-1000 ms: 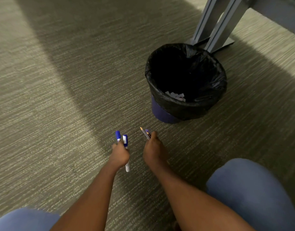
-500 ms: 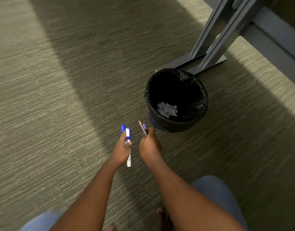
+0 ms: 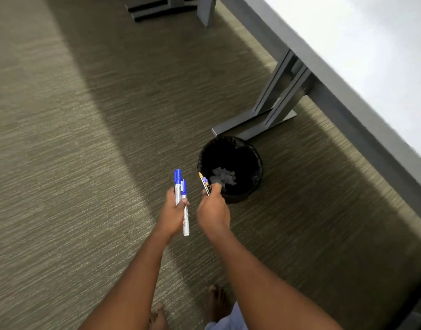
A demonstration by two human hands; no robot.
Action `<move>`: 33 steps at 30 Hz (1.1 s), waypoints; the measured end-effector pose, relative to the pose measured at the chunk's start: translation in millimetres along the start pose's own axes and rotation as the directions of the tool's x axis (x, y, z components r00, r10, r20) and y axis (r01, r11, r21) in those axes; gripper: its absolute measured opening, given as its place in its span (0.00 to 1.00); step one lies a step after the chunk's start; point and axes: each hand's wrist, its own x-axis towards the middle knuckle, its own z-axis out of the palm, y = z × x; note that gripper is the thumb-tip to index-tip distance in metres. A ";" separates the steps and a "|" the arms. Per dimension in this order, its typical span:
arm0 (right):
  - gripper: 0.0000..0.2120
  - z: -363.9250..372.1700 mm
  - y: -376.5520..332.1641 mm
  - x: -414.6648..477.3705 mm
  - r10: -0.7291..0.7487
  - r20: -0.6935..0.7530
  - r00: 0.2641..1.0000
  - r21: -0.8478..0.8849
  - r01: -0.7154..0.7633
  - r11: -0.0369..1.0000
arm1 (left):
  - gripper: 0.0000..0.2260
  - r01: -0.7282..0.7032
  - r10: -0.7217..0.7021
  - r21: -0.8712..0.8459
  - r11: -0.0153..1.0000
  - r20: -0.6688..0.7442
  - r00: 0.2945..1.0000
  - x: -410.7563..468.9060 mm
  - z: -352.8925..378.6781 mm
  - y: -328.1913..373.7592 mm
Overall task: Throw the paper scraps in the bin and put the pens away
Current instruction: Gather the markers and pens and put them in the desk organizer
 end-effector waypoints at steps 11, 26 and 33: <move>0.06 -115.1 -50.1 -57.6 0.016 -0.050 0.999 0.034 -0.014 0.999 | 0.10 -0.022 0.029 -0.180 0.983 0.032 0.999 -88.5 1.3 125.2; 0.03 -254.7 -62.2 -121.5 0.019 -0.220 0.975 0.149 0.014 0.989 | 0.15 -0.063 0.062 -0.095 0.993 -0.013 0.998 -194.8 42.8 221.3; 0.04 -310.5 -56.6 -136.1 0.074 -0.310 0.948 0.218 -0.004 0.976 | 0.14 -0.102 0.106 -0.094 0.990 0.041 0.994 -222.9 70.9 259.2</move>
